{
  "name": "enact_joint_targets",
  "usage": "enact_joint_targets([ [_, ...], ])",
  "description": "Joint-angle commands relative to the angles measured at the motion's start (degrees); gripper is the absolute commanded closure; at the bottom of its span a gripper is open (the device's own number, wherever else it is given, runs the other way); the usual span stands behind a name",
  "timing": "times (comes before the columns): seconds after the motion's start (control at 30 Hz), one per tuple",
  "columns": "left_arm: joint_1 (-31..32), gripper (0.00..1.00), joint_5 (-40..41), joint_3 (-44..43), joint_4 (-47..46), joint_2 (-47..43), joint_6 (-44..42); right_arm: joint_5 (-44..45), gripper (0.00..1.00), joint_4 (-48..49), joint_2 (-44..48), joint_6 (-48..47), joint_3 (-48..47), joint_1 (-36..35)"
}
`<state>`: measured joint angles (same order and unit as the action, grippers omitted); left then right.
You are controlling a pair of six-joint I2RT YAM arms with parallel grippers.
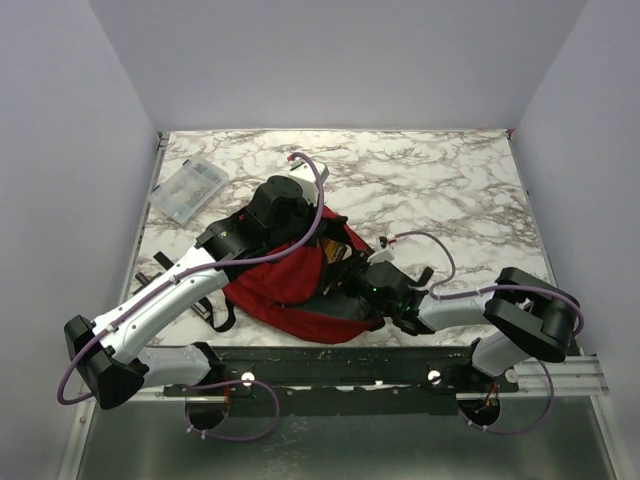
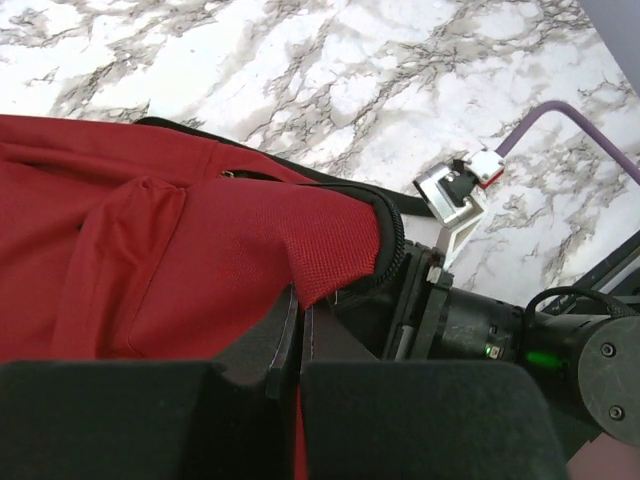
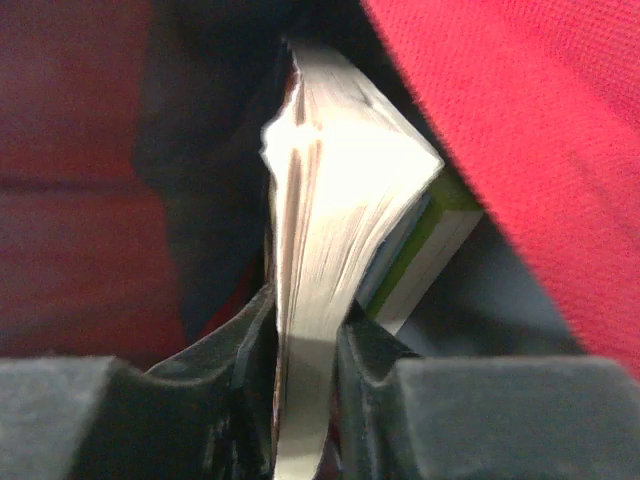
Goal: Pack the student bag
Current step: Place the book in the student bag.
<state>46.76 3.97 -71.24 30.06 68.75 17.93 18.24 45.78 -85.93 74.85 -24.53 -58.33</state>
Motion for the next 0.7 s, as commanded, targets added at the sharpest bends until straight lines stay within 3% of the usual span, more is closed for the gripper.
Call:
enact_joint_targets([
  [0.0, 0.2, 1.00, -0.7, 0.9, -4.4, -0.1, 0.3, -2.9, 0.59, -4.8, -1.7, -6.8, -5.6, -1.3],
  [0.03, 0.2, 1.00, -0.9, 1.1, -4.5, -0.2, 0.3, -5.0, 0.47, -6.3, -1.5, -9.4, -6.0, -1.2],
  [0.17, 0.2, 1.00, -0.4, 1.6, -4.6, 0.0, -0.5, -11.5, 0.22, -11.9, 1.4, -21.6, -6.0, -1.2],
  [0.3, 0.2, 1.00, 0.6, 1.5, -4.1, -0.8, -1.2, -15.2, 0.19, -14.2, 4.2, -30.0, -5.0, -1.1],
  [0.37, 0.2, 1.00, 0.7, 1.6, -3.7, -1.5, -1.4, -17.8, 0.27, -10.5, 5.0, -30.7, -2.6, -1.0],
  [0.43, 0.2, 1.00, 1.4, 1.9, -3.5, -2.2, -1.6, -22.1, 0.44, -4.1, 5.1, -31.3, 0.3, -1.0],
  [0.57, 0.3, 1.00, 1.9, 1.3, -3.1, -3.2, -1.4, -29.2, 0.97, 6.6, 1.0, -32.3, 0.6, -0.9],
  [0.67, 1.5, 1.00, 1.9, 0.4, -3.1, -4.3, -2.0, -34.3, 1.00, 17.3, -5.6, -30.8, -1.2, -0.9],
])
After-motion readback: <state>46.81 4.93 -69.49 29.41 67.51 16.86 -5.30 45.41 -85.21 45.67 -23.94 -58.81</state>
